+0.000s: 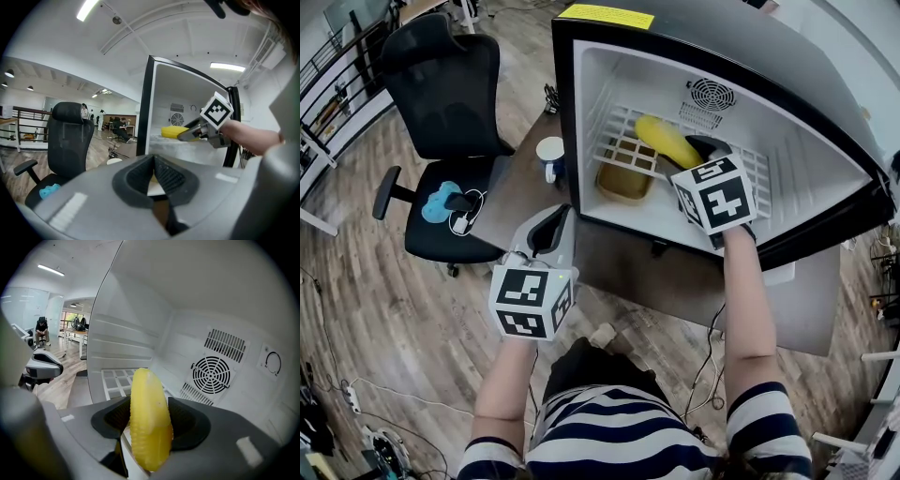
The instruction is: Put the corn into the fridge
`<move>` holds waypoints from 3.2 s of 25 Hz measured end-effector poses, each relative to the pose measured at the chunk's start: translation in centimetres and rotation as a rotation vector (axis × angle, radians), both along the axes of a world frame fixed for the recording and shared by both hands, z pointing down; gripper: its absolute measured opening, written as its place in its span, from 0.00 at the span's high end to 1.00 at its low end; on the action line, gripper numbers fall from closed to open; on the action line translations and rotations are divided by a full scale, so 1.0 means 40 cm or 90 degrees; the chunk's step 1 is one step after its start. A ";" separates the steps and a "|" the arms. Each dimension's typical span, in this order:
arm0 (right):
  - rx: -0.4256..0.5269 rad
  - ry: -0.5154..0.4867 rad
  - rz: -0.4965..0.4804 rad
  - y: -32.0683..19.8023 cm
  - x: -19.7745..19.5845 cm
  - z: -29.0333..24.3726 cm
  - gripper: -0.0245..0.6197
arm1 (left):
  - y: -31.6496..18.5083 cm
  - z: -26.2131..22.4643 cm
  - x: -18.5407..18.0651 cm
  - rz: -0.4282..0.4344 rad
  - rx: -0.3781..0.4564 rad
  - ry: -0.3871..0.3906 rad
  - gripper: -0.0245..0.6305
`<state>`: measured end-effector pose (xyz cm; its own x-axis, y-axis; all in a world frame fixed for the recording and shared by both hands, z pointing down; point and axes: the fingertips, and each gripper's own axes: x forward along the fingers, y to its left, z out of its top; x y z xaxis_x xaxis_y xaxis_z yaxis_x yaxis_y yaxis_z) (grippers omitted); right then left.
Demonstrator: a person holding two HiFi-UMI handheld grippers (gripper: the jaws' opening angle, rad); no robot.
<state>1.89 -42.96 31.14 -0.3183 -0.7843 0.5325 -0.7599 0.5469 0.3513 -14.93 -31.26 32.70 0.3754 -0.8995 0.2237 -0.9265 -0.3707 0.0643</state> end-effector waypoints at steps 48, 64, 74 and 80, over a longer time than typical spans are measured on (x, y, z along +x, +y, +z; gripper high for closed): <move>0.103 -0.226 0.169 0.413 0.226 0.007 0.73 | 0.095 -0.066 0.164 0.081 0.038 0.034 0.96; 0.092 -0.270 0.241 0.523 0.275 0.083 0.93 | 0.140 -0.006 0.159 0.087 0.001 0.033 0.96; 0.068 -0.276 0.276 0.566 0.300 0.132 0.97 | 0.161 0.029 0.157 0.090 -0.020 0.029 0.96; 0.049 -0.285 0.293 0.583 0.313 0.161 0.97 | 0.167 0.045 0.152 0.084 -0.030 0.028 0.96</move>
<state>14.40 -19.64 37.57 -0.1189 -0.9244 0.3624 -0.9928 0.1164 -0.0288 -8.86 -24.58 34.49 0.4999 -0.8307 0.2448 -0.8659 -0.4847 0.1236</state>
